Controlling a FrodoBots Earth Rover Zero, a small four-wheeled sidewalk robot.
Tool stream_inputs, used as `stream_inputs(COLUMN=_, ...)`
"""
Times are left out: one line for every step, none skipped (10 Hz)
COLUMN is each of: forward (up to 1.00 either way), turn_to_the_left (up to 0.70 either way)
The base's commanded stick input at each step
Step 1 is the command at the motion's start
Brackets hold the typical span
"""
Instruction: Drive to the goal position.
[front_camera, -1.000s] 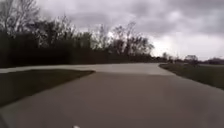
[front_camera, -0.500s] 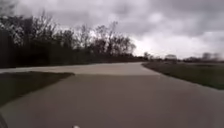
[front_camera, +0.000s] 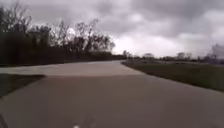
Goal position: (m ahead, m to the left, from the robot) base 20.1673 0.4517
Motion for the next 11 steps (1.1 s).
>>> stream_inputs(forward=1.0, turn_to_the_left=0.0)
stream_inputs(forward=1.0, turn_to_the_left=0.0)
stream_inputs(forward=1.0, turn_to_the_left=0.0)
stream_inputs(forward=1.0, turn_to_the_left=0.0)
stream_inputs(forward=1.0, turn_to_the_left=0.34)
stream_inputs(forward=1.0, turn_to_the_left=0.4)
stream_inputs(forward=1.0, turn_to_the_left=0.4)
stream_inputs(forward=1.0, turn_to_the_left=0.4)
stream_inputs(forward=1.0, turn_to_the_left=0.18)
stream_inputs(forward=1.0, turn_to_the_left=0.03)
stream_inputs(forward=1.0, turn_to_the_left=0.0)
